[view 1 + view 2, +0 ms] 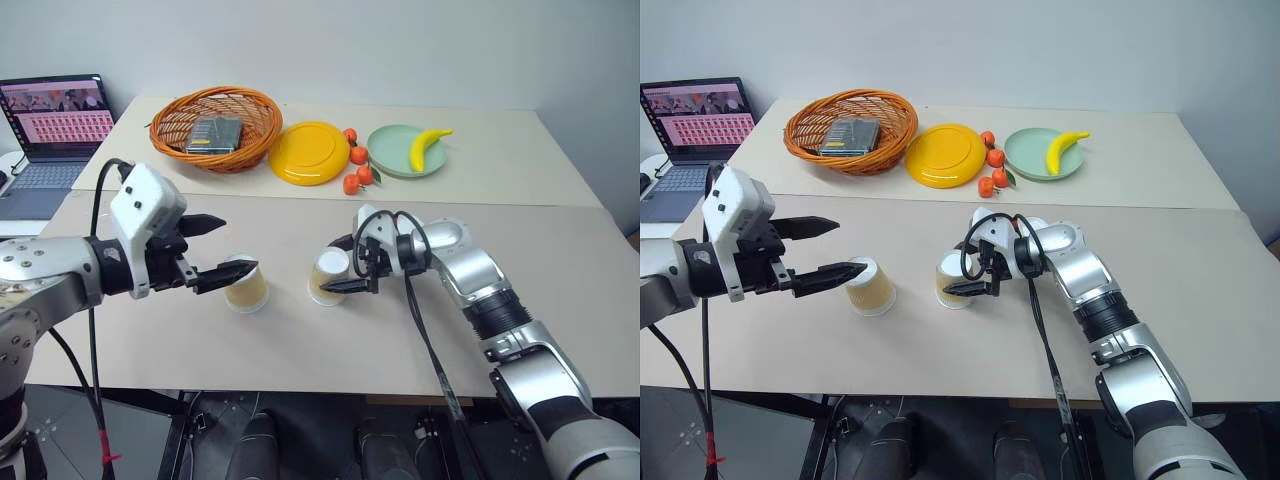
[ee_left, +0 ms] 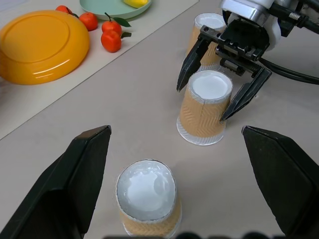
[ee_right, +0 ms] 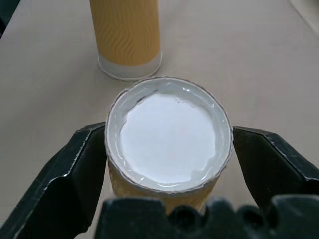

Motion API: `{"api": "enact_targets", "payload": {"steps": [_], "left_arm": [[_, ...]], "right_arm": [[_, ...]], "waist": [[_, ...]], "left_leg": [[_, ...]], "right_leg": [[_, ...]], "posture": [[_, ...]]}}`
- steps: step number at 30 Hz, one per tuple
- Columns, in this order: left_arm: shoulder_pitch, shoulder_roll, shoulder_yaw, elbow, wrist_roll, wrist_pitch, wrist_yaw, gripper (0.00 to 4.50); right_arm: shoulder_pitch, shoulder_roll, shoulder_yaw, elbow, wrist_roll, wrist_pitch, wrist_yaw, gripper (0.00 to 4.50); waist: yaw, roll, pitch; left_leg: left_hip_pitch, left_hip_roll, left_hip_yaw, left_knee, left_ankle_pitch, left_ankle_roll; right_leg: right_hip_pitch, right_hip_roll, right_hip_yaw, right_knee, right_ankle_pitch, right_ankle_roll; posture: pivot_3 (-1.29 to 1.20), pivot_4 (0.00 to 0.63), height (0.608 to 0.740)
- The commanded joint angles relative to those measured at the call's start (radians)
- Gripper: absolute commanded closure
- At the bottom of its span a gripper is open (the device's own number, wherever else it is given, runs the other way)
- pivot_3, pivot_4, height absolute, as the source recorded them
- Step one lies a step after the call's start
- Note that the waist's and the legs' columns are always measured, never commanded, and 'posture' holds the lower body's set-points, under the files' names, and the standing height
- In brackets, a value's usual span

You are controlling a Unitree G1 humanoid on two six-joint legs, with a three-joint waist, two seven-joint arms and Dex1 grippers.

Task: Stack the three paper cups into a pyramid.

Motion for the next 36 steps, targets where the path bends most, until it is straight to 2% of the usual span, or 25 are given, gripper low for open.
{"api": "enact_targets", "payload": {"steps": [1,7,11,15,19,28,36], "left_arm": [[-0.034,0.003,-0.023,0.013,0.006,-0.043,-0.004,0.0],[-0.079,0.003,-0.087,0.06,0.022,-0.084,-0.021,0.0],[-0.107,0.004,-0.127,0.098,0.04,-0.116,-0.044,0.0],[-0.136,0.001,-0.159,0.13,0.056,-0.143,-0.072,0.0],[-0.159,-0.003,-0.183,0.15,0.07,-0.159,-0.089,0.0],[-0.169,0.003,-0.181,0.145,0.075,-0.154,-0.091,0.0],[-0.151,0.017,-0.16,0.154,0.098,-0.15,-0.065,0.0]], "right_arm": [[-0.005,-0.044,-0.089,-0.128,0.064,0.045,0.016,0.02],[0.007,-0.149,-0.192,-0.296,0.179,0.195,0.05,0.02],[-0.017,-0.219,-0.295,-0.327,0.236,0.264,0.018,0.02],[0.012,-0.31,-0.342,-0.206,0.14,0.176,-0.053,0.02],[0.077,-0.347,-0.347,-0.07,0.066,0.067,-0.098,0.02],[0.129,-0.3,-0.31,0.047,0.042,0.012,-0.071,0.02],[0.037,-0.213,-0.269,0.153,0.01,-0.01,-0.08,0.02]], "waist": [[0.001,0.0,0.0],[0.001,0.0,0.0],[0.001,0.0,0.0],[0.001,0.0,0.0],[0.004,0.0,0.0],[-0.015,0.001,0.001],[-0.016,0.001,0.001]], "left_leg": [[0.0,0.0,0.0,0.0,0.0,0.0],[0.0,0.0,0.0,-0.001,0.0,0.0],[0.0,0.0,0.0,-0.001,0.0,0.0],[0.0,0.0,0.0,-0.001,0.0,0.0],[0.0,-0.001,0.0,-0.001,0.0,0.0],[-0.001,-0.001,0.002,-0.002,0.0,0.0],[-0.001,-0.001,0.001,-0.002,0.0,0.0]], "right_leg": [[0.0,0.0,0.0,0.0,0.0,0.0],[0.0,0.0,0.0,-0.001,0.0,0.0],[0.0,0.0,0.0,-0.001,0.0,0.0],[0.0,0.0,0.0,-0.001,0.0,0.0],[0.0,-0.001,0.0,-0.002,-0.001,0.0],[-0.001,-0.001,0.002,-0.001,-0.001,0.0],[-0.001,-0.001,0.001,-0.001,-0.001,0.0]], "posture": [[0.0,0.15,0.732],[0.0,0.15,0.732],[0.0,0.15,0.732],[0.0,0.15,0.732],[0.0,0.15,0.732],[0.0,0.15,0.732],[0.0,0.15,0.732]]}}
